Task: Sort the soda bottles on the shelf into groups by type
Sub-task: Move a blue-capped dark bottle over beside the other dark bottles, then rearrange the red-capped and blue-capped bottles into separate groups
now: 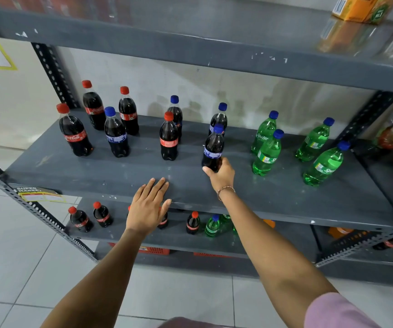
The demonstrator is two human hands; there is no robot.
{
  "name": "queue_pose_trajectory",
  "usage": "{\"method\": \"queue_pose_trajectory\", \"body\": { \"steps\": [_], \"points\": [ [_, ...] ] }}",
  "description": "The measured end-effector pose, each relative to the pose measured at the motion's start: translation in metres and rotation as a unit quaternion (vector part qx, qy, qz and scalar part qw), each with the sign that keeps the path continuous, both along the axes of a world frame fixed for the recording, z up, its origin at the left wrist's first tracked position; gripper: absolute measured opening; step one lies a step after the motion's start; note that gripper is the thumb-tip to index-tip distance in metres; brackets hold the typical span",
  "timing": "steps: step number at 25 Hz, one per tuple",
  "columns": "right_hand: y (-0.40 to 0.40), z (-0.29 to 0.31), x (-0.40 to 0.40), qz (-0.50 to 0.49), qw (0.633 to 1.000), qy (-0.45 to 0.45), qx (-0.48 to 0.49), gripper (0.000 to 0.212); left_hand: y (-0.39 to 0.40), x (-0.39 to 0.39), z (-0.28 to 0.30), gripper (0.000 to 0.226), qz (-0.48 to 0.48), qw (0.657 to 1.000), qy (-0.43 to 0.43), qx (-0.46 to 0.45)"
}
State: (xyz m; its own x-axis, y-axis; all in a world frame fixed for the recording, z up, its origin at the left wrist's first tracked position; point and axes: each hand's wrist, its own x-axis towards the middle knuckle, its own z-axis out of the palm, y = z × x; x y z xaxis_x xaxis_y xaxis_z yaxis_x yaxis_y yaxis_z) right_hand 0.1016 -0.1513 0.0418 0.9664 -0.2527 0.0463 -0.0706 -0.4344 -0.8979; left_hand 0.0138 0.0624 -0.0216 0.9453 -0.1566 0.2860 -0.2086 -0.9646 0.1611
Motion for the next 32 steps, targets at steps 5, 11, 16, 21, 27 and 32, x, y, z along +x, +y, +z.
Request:
{"method": "queue_pose_trajectory", "body": {
  "steps": [5, 11, 16, 21, 27, 32],
  "points": [
    [-0.011, 0.002, 0.012, 0.017, 0.999, 0.018, -0.02, 0.039, 0.0, 0.0, 0.0, 0.059, 0.0, 1.0, 0.004, 0.005],
    [-0.008, 0.001, 0.012, 0.013, 1.0, 0.015, -0.013, 0.047, 0.0, -0.001, 0.002, 0.06, 0.007, 1.0, 0.011, 0.007],
    [0.018, -0.018, -0.021, -0.074, 0.996, -0.032, -0.048, 0.03, 0.0, -0.001, 0.004, 0.063, -0.002, 1.0, 0.019, 0.013],
    [0.071, -0.011, -0.028, 0.036, 0.997, -0.037, -0.062, 0.016, 0.041, -0.005, 0.009, 0.065, 0.033, 0.999, 0.02, -0.005],
    [0.126, 0.01, -0.002, 0.033, 0.999, -0.009, -0.027, 0.029, 0.152, 0.0, 0.019, 0.081, 0.062, 0.998, 0.022, -0.023],
    [0.145, 0.017, 0.022, -0.047, 0.998, 0.02, 0.04, 0.05, 0.201, 0.011, 0.027, 0.074, 0.026, 0.999, 0.038, -0.002]
  ]
}}
